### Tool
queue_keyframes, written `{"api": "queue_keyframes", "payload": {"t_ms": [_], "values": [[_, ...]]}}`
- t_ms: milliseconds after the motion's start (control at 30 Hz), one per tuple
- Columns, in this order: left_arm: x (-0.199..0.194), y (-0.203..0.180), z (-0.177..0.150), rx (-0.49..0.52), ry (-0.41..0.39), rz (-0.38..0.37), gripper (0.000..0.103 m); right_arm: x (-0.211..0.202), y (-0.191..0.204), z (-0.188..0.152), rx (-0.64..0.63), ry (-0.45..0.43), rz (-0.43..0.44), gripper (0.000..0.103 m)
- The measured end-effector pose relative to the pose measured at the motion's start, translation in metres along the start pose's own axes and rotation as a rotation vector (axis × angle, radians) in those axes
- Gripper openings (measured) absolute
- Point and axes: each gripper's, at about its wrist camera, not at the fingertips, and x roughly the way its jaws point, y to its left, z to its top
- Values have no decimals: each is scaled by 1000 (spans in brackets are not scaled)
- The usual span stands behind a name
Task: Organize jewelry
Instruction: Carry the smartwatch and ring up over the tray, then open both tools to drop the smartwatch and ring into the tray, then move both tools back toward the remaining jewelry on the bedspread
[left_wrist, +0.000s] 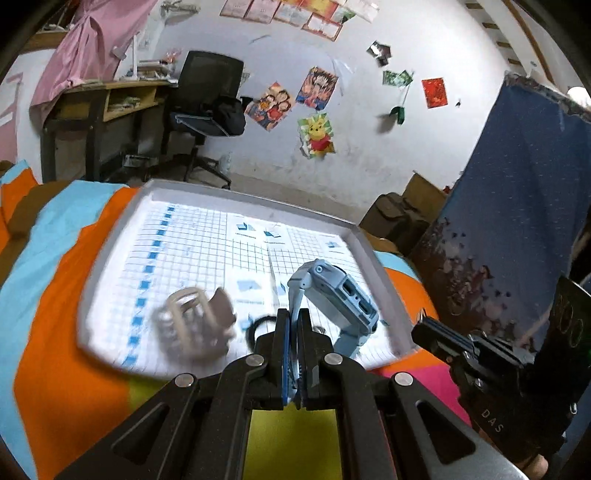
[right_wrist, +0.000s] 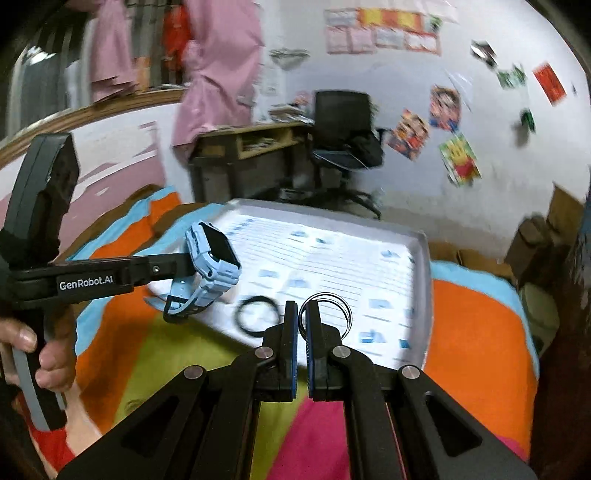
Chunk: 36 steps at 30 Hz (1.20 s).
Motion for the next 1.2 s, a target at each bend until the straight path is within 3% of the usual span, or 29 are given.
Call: {"api": "queue_keyframes", "payload": {"t_ms": [300, 567, 633, 667, 733, 800, 867, 900, 1100, 1200], "values": [[59, -2, -10, 7, 97, 54, 6, 71, -33, -25, 107, 115, 13, 4], [48, -3, -10, 18, 72, 67, 15, 79, -37, -36, 135, 169, 30, 11], [39, -7, -9, 38, 57, 75, 24, 71, -39, -35, 146, 157, 30, 28], [33, -10, -9, 45, 45, 77, 31, 65, -40, -35, 151, 146, 30, 32], [18, -12, -8, 49, 11, 68, 43, 54, -44, -32, 158, 127, 28, 34], [-2, -16, -8, 43, -40, 73, 65, 40, -46, -29, 165, 105, 26, 34], [-21, -21, -8, 40, -91, 73, 72, 23, -47, -26, 171, 75, 15, 37], [-32, -24, -8, 46, -113, 80, 79, 9, -46, -25, 177, 42, 7, 44], [-107, -41, -20, 72, -259, 123, 103, -70, -33, -22, 175, -136, -33, 71], [-145, -46, -31, 74, -325, 144, 103, -111, -20, -26, 166, -211, -44, 86]]}}
